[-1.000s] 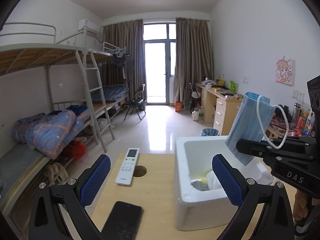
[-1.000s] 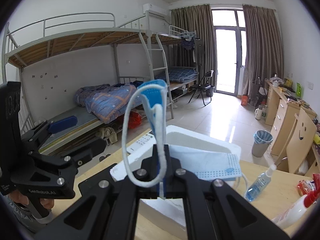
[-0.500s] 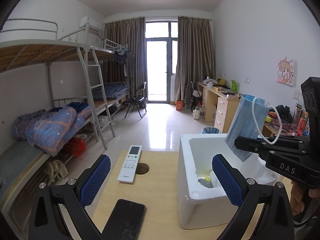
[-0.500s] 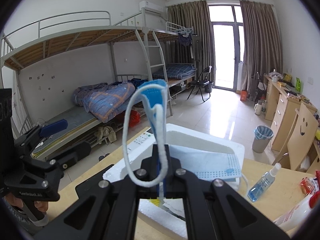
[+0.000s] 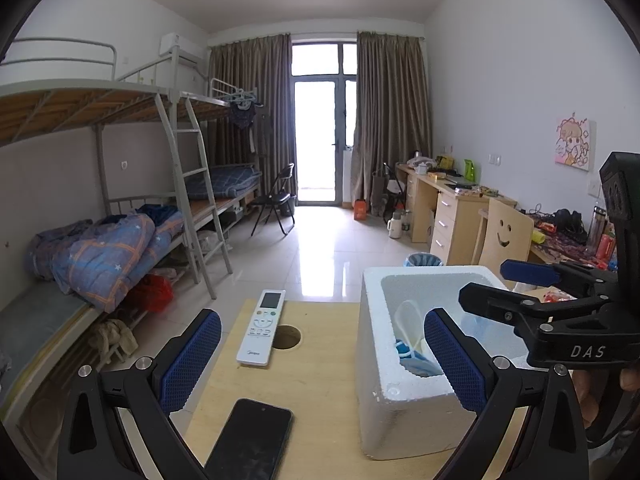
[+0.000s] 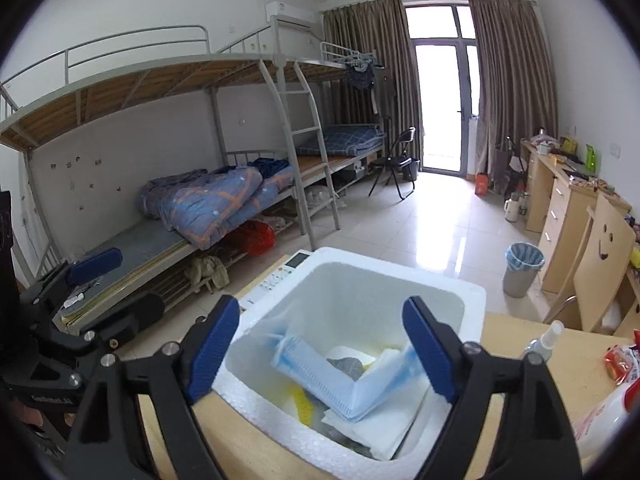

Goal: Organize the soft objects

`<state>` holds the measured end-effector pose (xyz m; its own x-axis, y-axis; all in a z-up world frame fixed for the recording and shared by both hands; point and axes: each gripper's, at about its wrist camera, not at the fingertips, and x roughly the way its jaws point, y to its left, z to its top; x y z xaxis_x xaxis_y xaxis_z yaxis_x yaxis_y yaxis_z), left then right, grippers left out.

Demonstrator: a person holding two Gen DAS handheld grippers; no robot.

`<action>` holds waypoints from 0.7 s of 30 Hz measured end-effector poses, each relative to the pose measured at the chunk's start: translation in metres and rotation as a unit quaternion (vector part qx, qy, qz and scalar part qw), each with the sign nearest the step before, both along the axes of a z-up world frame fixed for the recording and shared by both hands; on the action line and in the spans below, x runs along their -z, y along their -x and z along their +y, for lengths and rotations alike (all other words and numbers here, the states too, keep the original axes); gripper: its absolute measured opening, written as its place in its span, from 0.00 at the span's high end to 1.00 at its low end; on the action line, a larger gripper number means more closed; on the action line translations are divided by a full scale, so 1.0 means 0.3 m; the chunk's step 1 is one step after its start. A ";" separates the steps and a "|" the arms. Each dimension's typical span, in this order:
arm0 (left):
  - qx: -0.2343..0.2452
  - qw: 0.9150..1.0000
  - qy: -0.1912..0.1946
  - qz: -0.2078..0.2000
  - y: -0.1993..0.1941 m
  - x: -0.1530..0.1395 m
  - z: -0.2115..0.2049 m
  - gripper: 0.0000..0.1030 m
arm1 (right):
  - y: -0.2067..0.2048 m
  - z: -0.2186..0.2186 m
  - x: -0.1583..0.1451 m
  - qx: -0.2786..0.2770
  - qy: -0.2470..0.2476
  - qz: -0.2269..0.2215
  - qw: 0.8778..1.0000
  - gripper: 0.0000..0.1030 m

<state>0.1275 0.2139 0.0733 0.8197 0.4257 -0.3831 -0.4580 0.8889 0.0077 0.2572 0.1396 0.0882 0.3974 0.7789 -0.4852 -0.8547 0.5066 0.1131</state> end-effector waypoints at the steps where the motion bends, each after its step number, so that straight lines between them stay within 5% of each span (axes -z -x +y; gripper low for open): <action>1: 0.000 1.000 0.001 0.001 -0.002 -0.002 -0.001 0.01 | 0.001 -0.002 -0.002 0.000 0.000 -0.001 1.000 0.16; 14: 0.000 1.000 -0.001 -0.001 -0.006 -0.008 -0.007 0.01 | 0.018 -0.050 -0.010 0.017 -0.002 -0.008 1.000 0.15; 21: -0.004 1.000 -0.002 0.001 0.014 -0.013 -0.026 0.01 | 0.040 -0.098 -0.027 0.041 -0.005 -0.016 0.999 0.00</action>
